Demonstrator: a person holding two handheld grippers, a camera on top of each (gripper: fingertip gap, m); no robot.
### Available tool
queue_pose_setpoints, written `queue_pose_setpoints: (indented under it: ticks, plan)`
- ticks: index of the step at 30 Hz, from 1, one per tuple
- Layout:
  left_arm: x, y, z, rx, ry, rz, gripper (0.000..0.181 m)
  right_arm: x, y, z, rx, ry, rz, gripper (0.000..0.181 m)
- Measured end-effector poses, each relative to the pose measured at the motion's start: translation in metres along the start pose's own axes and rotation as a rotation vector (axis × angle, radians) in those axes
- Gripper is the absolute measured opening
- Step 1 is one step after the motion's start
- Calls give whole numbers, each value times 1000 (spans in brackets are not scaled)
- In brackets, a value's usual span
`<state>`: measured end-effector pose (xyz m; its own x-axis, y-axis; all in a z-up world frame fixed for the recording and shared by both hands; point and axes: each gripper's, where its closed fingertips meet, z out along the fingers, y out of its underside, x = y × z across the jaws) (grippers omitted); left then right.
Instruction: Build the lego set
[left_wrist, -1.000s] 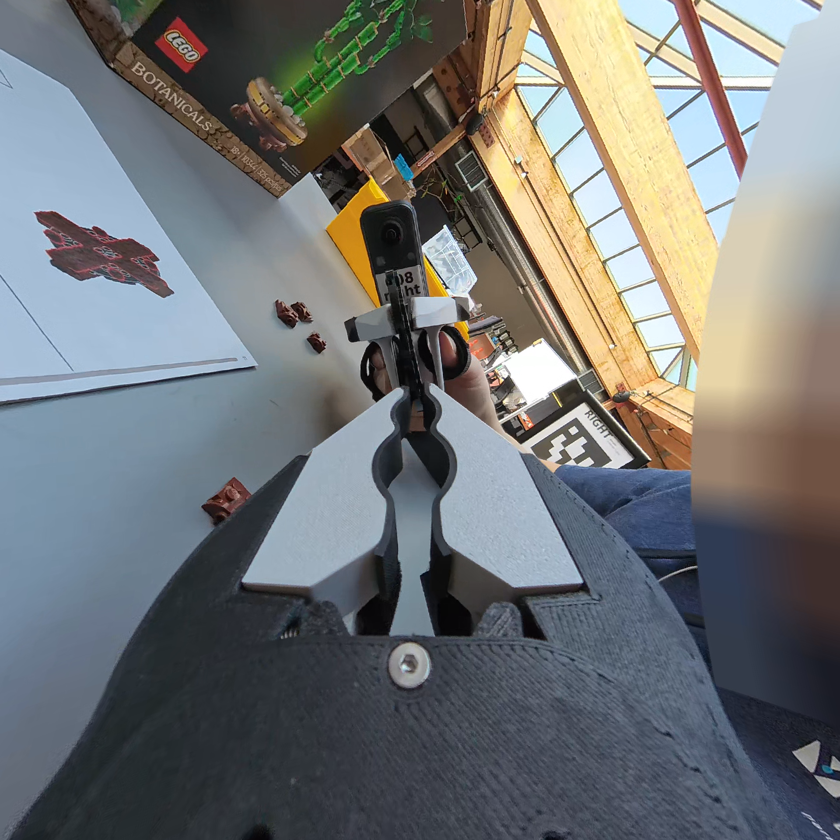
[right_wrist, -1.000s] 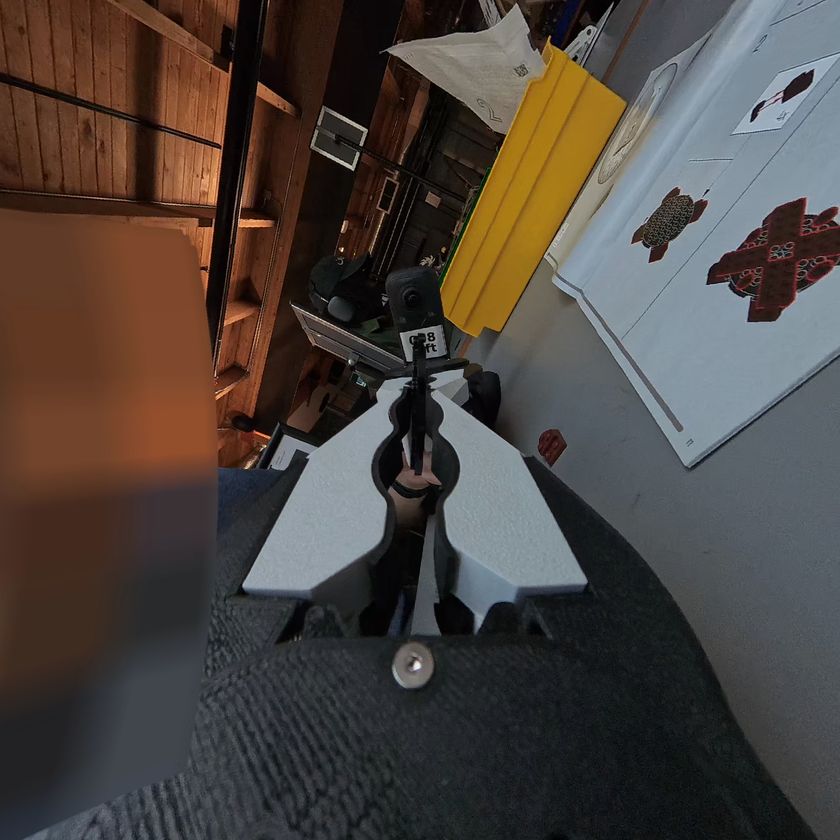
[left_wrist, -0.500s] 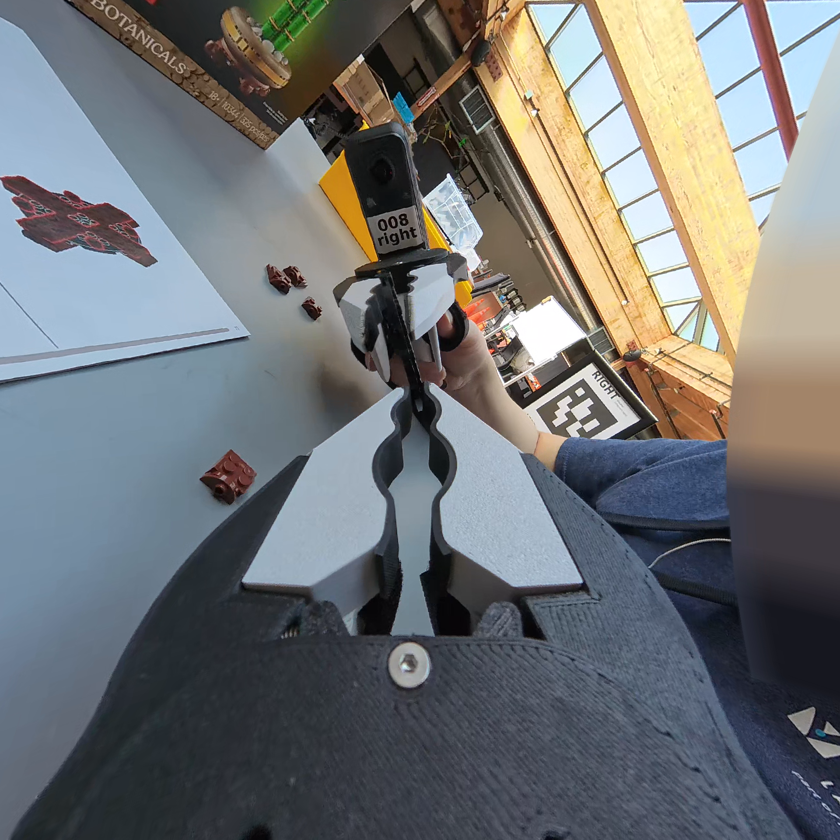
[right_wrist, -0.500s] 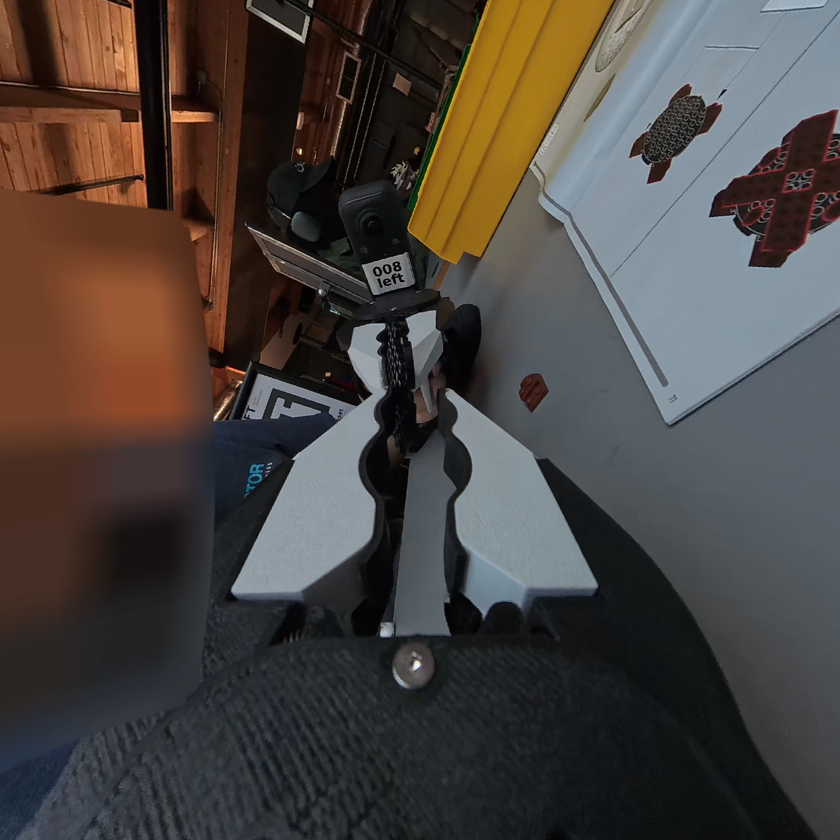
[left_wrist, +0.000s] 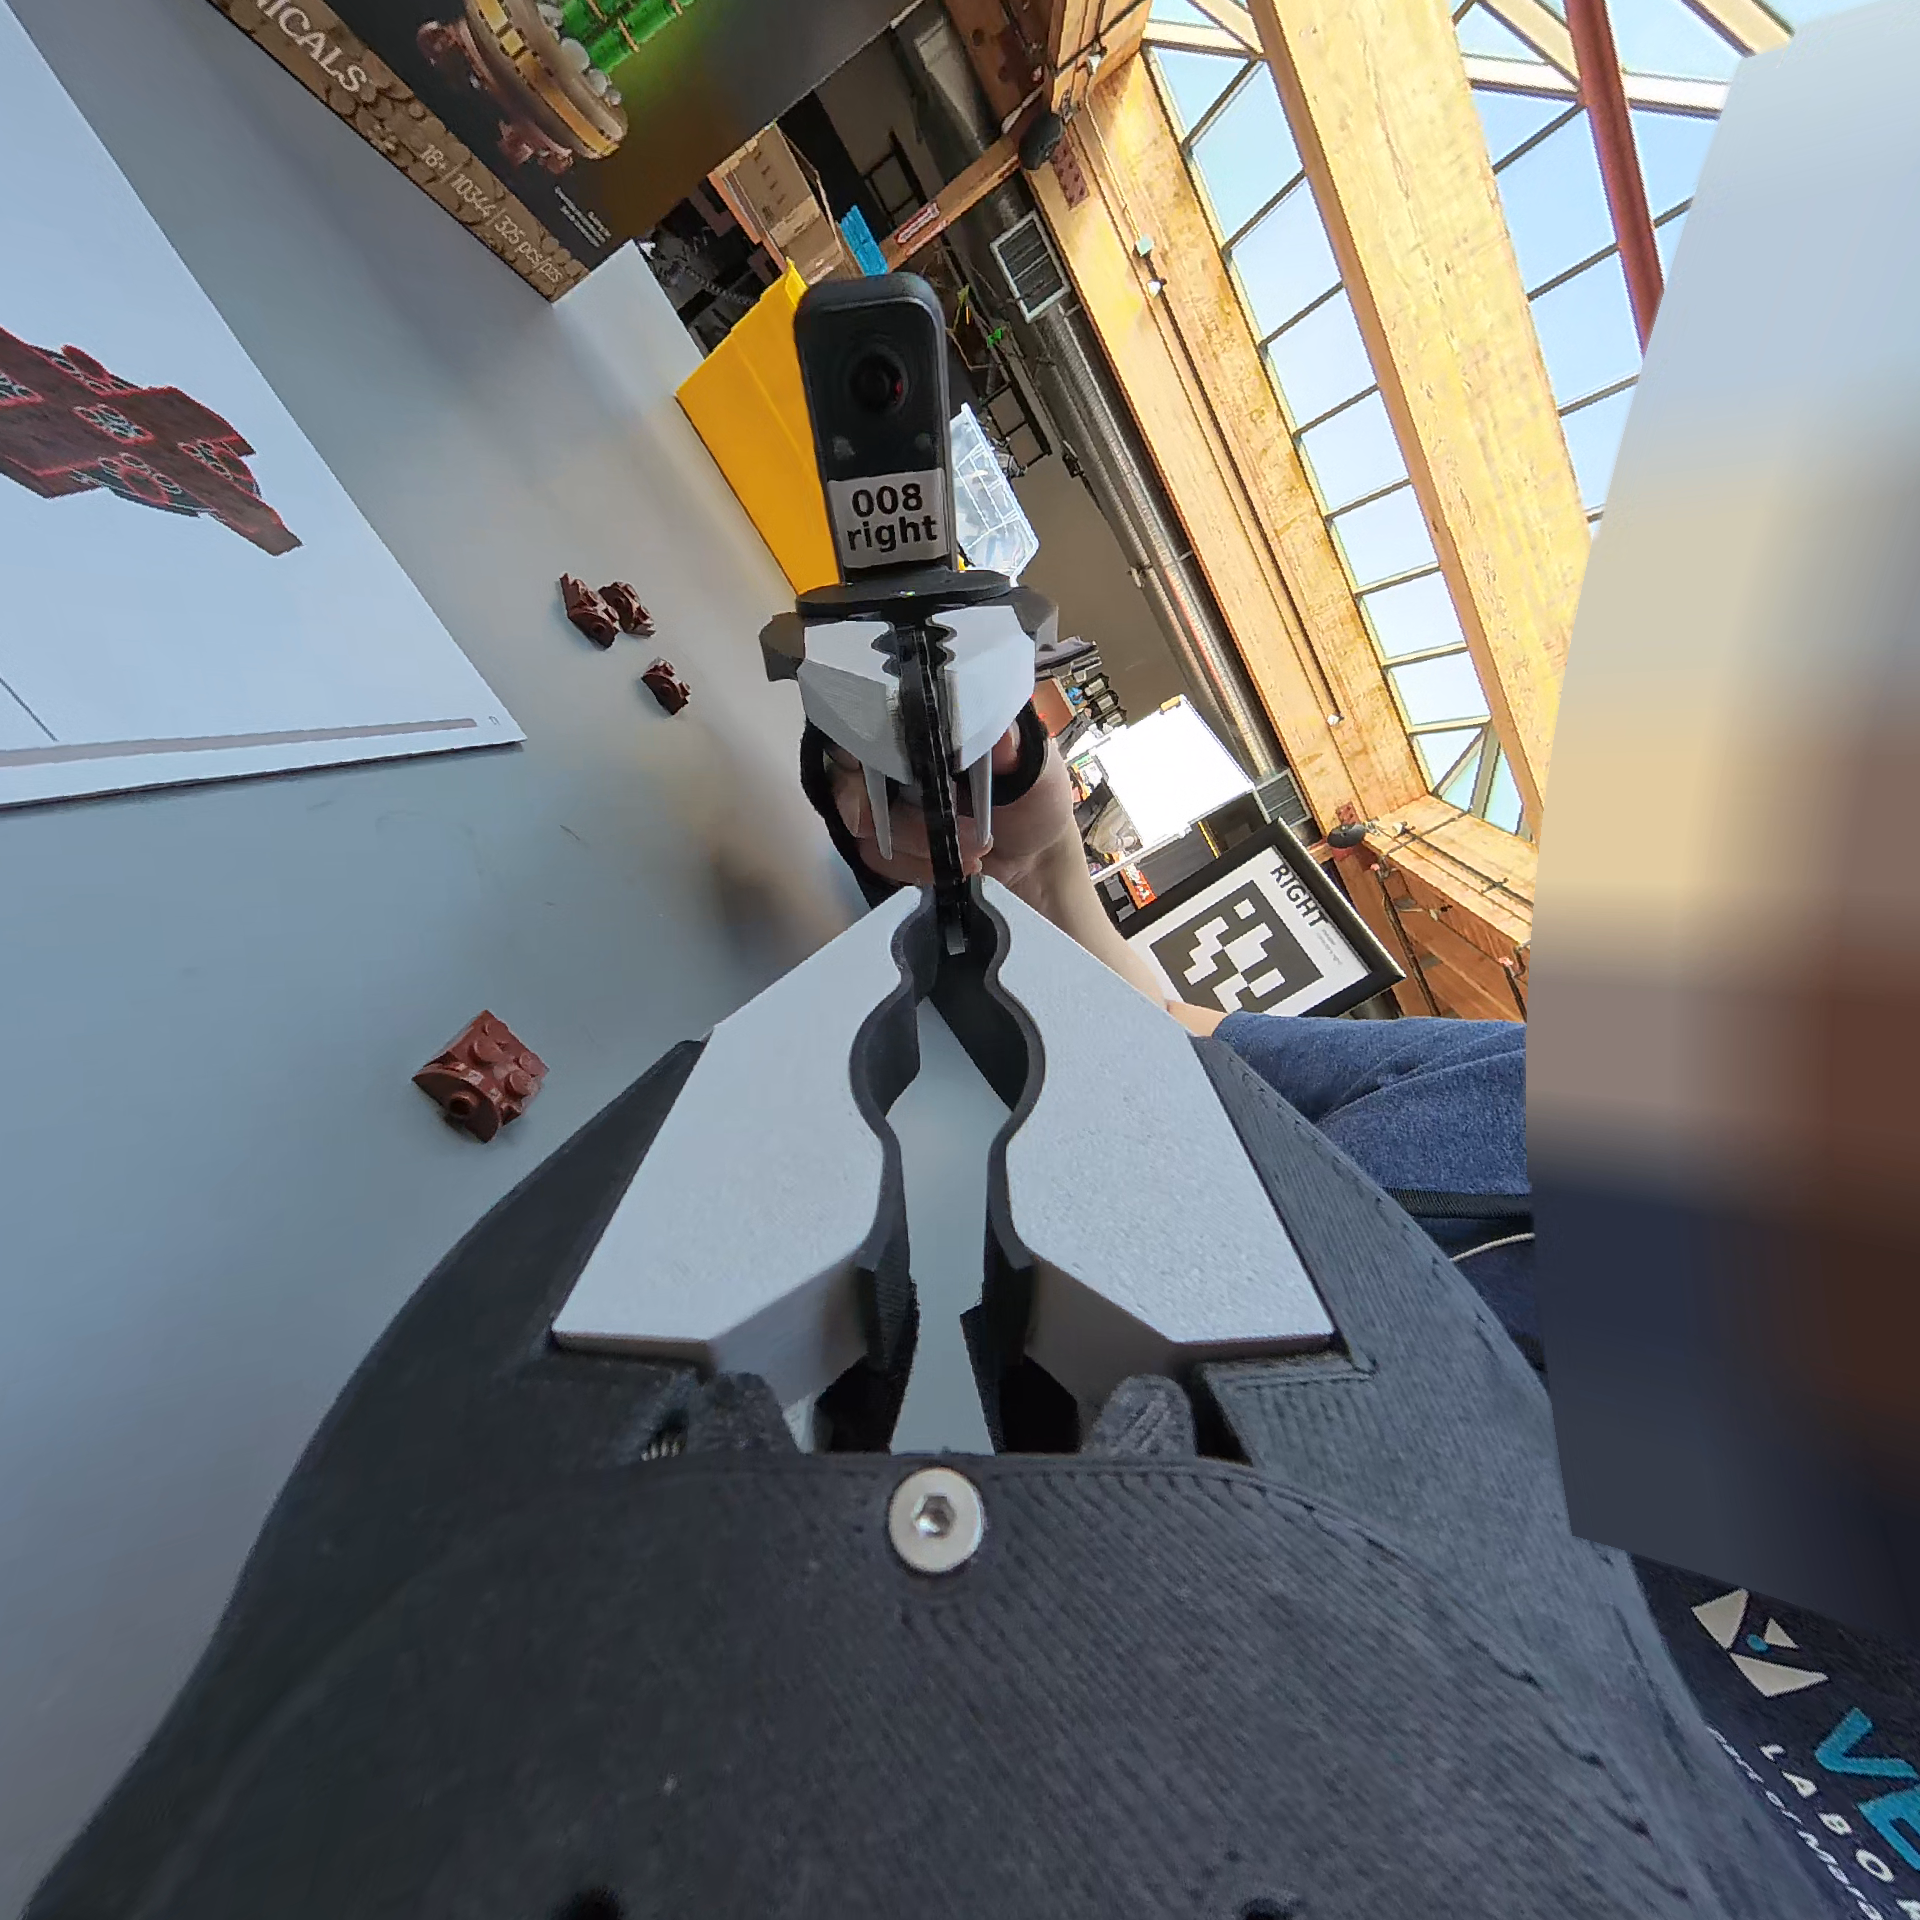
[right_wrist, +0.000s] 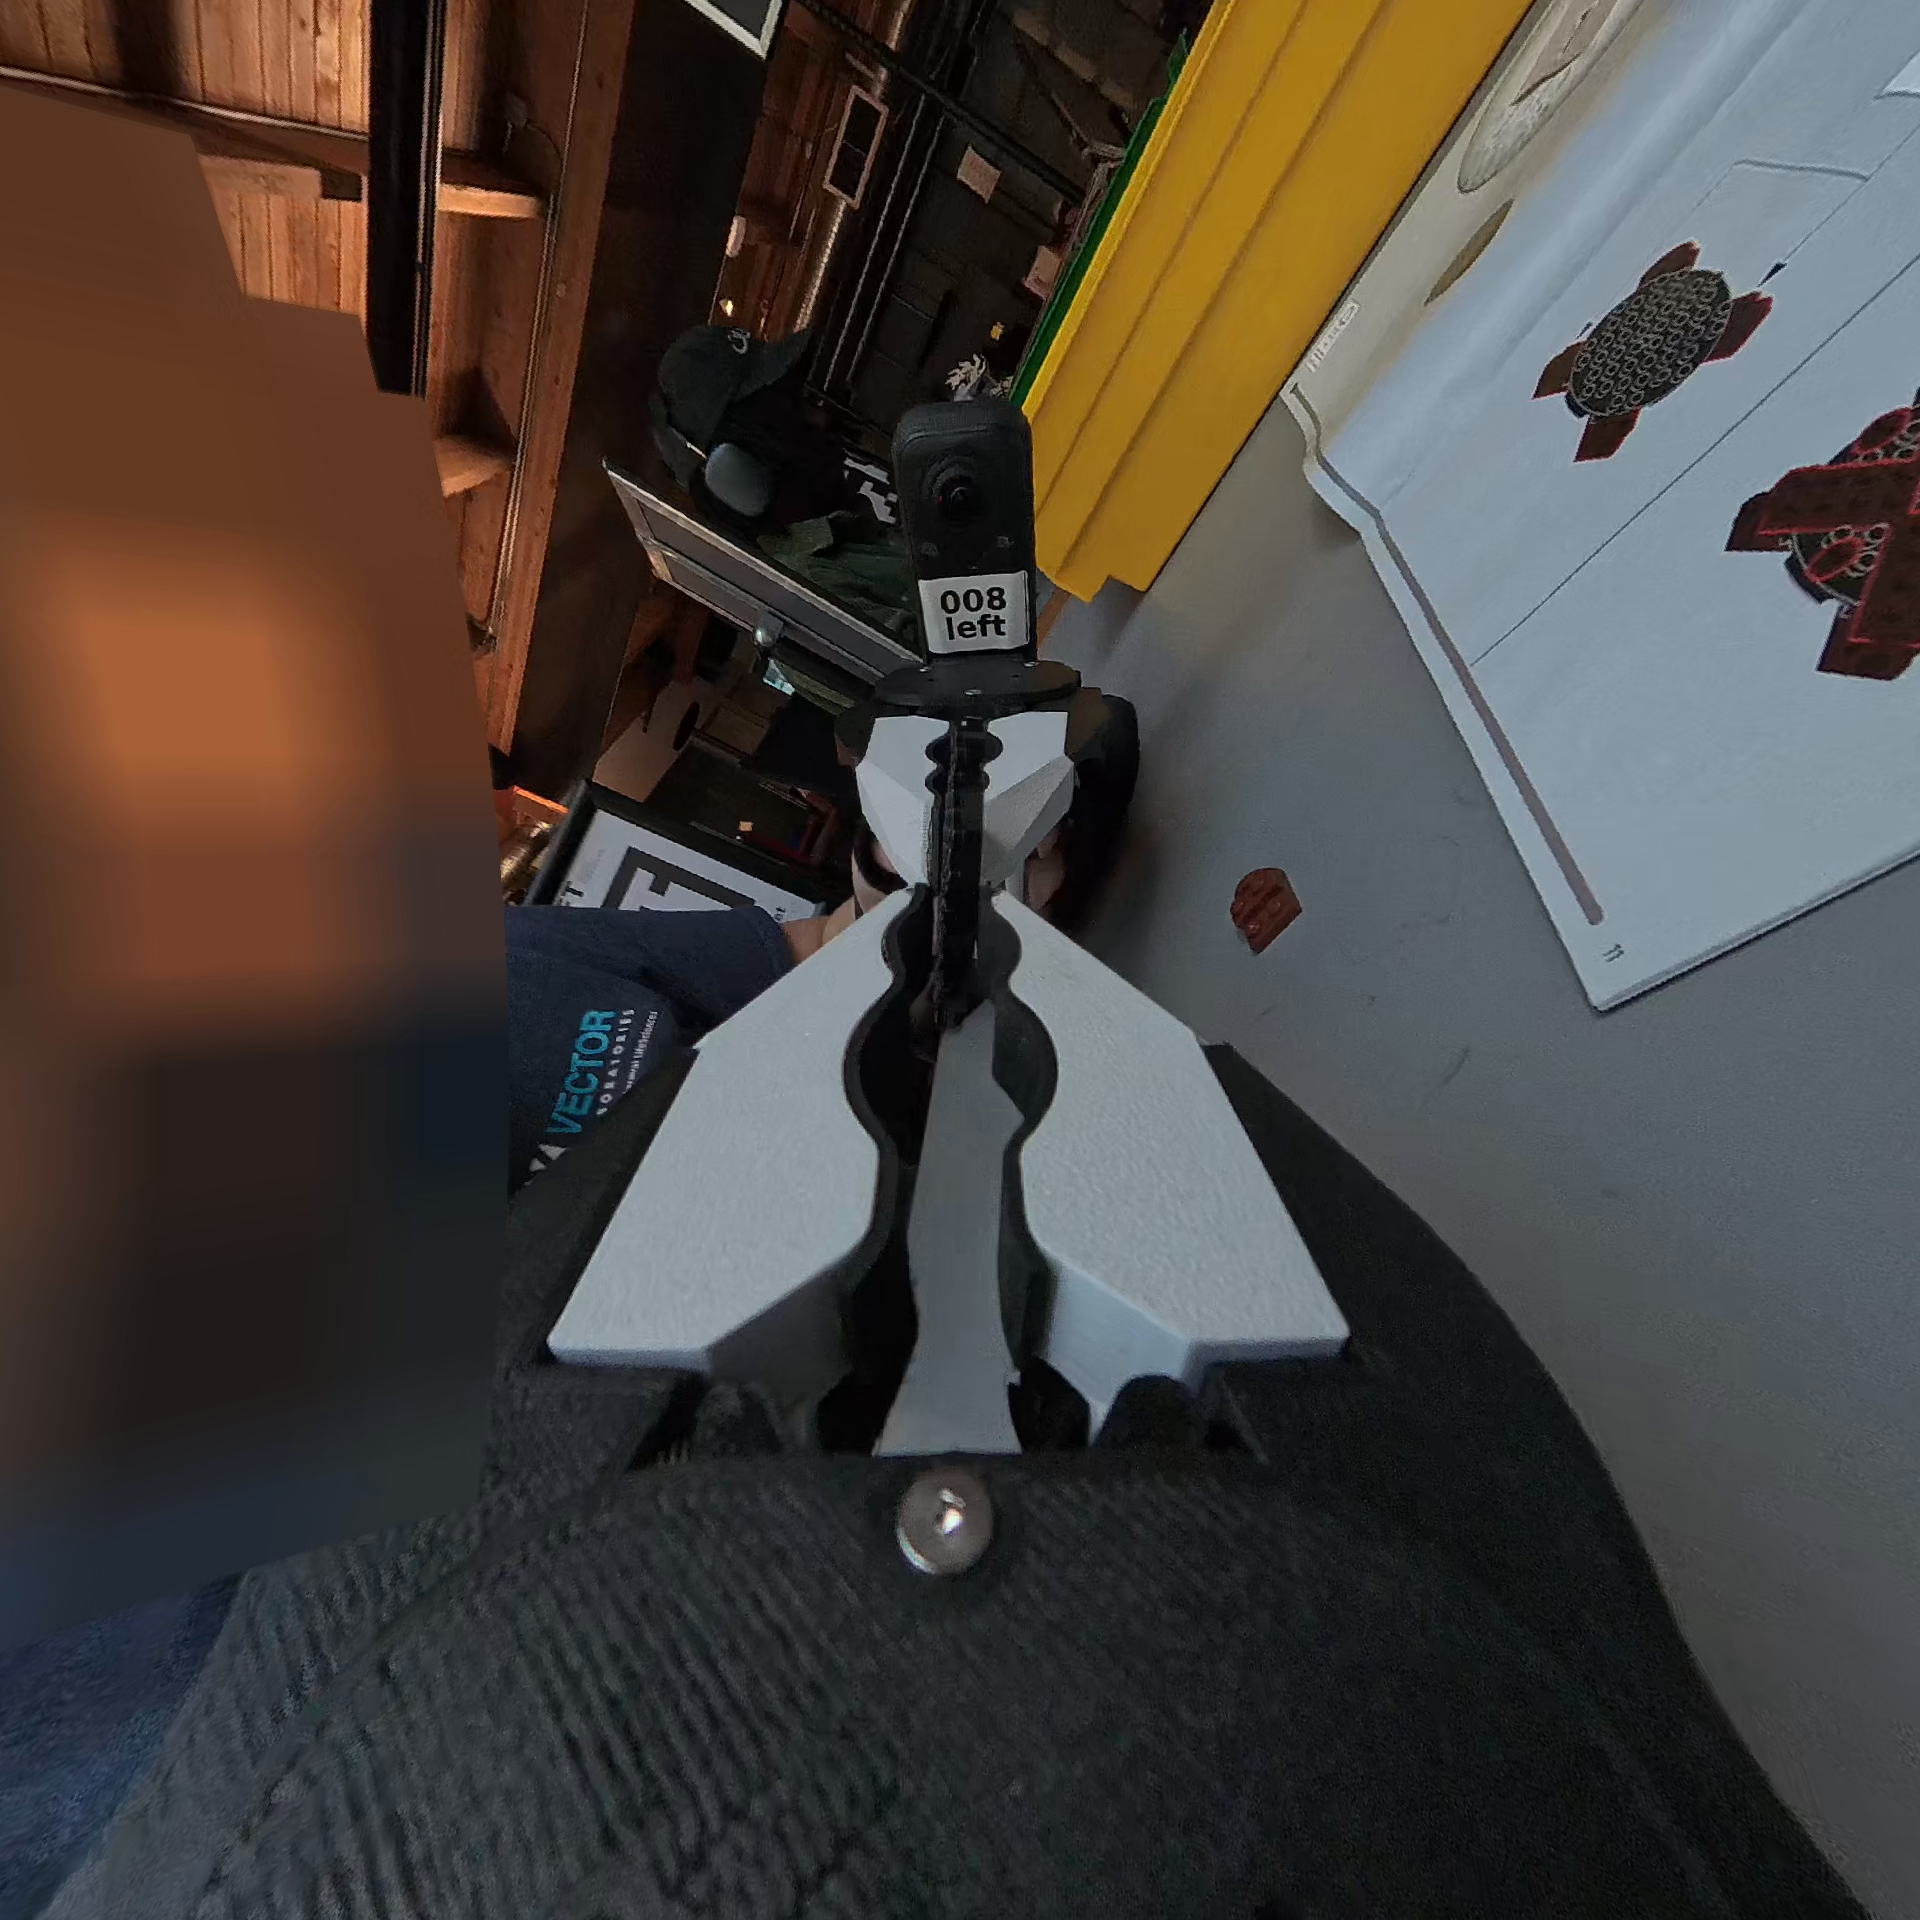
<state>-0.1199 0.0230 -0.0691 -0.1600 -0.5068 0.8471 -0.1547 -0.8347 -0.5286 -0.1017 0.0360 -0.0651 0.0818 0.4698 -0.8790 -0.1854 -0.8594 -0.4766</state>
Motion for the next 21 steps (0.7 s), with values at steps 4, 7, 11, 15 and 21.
queue_pose_setpoints:
  ticks: [4, 7, 11, 15, 21]
  plan:
    - [-3, -2, -2, 13, -15, -23, 2, 16, -7, -11, -106, 346, -551, 91]
    - [-6, 1, -1, 5, -17, -54, 2, -7, -7, -3, -100, 425, -1023, 104]
    - [-6, 11, 5, -30, -5, -95, 2, 9, 15, 14, -271, 530, -1216, 95]
    - [-6, 14, 8, -36, -8, -95, 1, 14, 15, 12, -298, 558, -1268, 69]
    - [-5, 13, 9, -27, 12, -121, 2, 11, 15, 10, -283, 545, -1259, 68]
